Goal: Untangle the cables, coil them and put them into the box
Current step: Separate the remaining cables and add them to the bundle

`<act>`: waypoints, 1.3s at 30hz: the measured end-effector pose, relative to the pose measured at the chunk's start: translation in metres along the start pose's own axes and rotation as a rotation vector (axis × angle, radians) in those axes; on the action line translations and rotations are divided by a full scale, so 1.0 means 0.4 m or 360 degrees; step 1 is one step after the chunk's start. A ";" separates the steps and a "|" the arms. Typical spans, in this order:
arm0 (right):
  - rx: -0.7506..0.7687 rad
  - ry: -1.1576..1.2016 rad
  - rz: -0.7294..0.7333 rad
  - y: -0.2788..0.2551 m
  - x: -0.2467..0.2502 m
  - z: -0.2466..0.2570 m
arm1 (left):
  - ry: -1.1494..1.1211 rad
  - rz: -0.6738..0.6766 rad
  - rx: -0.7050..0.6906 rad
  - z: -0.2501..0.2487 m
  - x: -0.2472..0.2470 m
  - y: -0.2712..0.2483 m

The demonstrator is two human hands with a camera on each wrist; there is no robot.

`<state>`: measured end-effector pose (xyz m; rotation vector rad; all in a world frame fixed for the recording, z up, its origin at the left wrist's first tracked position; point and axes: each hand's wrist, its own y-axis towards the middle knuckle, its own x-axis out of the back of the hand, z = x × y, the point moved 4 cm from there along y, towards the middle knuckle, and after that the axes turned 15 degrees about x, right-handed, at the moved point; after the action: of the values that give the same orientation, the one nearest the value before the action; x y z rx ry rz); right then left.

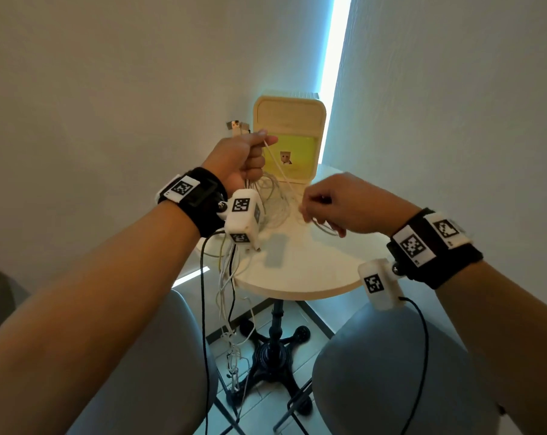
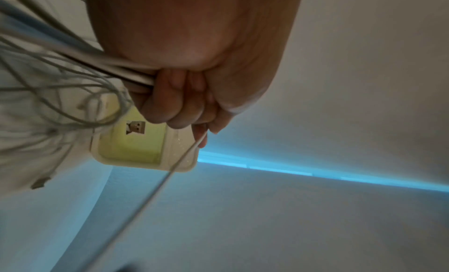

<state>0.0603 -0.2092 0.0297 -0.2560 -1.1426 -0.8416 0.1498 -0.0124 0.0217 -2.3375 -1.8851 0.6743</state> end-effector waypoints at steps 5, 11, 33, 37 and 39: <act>-0.0293 -0.0033 0.0435 -0.055 -0.075 -0.081 | -0.0013 -0.0025 -0.0028 -0.015 0.006 0.006; -0.0388 -0.0335 -0.0168 -0.009 0.005 -0.095 | 0.0066 -0.0003 -0.0080 -0.015 0.009 0.000; -0.0209 0.0355 -0.0581 0.110 0.003 0.003 | 0.0111 0.0222 0.0129 0.027 -0.052 0.005; -0.0057 0.0325 -0.0477 0.094 0.007 0.019 | -0.0059 0.0190 0.0201 0.018 -0.026 0.026; 0.0001 0.0305 -0.0406 0.076 0.003 0.021 | -0.0105 0.0178 0.0258 0.015 -0.010 0.037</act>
<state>0.0760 -0.1843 0.0411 -0.0269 -1.0075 -1.0671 0.1607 -0.0211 0.0128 -2.3581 -1.6638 0.8897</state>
